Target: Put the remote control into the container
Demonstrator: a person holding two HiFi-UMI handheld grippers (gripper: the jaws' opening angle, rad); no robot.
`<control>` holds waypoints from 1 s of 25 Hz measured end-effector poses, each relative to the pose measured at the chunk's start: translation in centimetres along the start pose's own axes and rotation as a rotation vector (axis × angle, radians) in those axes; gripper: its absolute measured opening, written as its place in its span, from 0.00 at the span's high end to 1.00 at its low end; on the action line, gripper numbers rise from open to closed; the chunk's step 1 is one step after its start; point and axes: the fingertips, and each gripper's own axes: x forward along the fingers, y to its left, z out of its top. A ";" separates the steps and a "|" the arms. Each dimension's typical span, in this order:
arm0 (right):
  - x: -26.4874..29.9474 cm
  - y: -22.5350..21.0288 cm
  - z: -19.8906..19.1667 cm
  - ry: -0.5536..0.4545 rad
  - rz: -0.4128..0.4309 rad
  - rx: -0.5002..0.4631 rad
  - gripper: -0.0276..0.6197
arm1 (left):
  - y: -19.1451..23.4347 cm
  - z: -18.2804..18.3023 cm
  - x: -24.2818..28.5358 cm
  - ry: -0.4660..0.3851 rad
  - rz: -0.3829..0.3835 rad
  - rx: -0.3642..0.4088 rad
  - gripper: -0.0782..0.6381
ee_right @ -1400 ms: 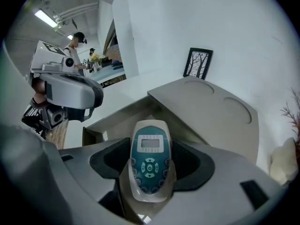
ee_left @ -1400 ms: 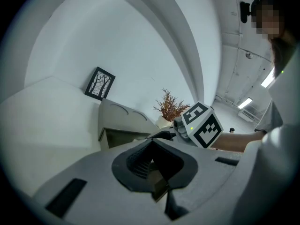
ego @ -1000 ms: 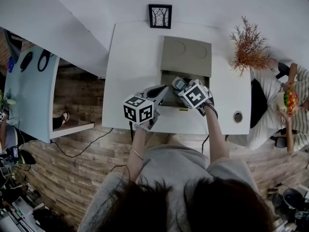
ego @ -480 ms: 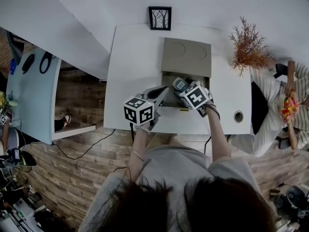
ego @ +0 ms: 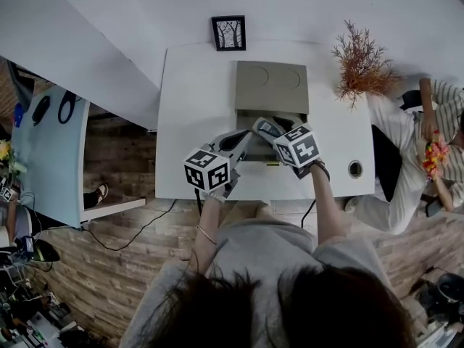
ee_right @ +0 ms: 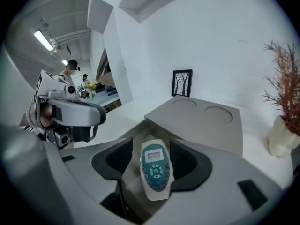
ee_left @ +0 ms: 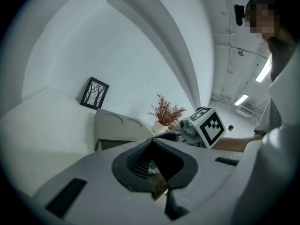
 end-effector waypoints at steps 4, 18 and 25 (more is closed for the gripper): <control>-1.6 0.6 1.2 -0.076 -0.003 0.033 0.63 | -0.8 0.3 0.0 -0.004 -0.015 0.020 0.89; -9.9 2.3 7.4 -0.469 0.046 0.241 0.88 | -4.7 4.7 -1.2 -0.100 -0.072 0.140 0.89; -13.4 3.7 9.6 -0.596 0.064 0.198 0.93 | -6.6 6.9 -2.0 -0.147 -0.091 0.199 0.89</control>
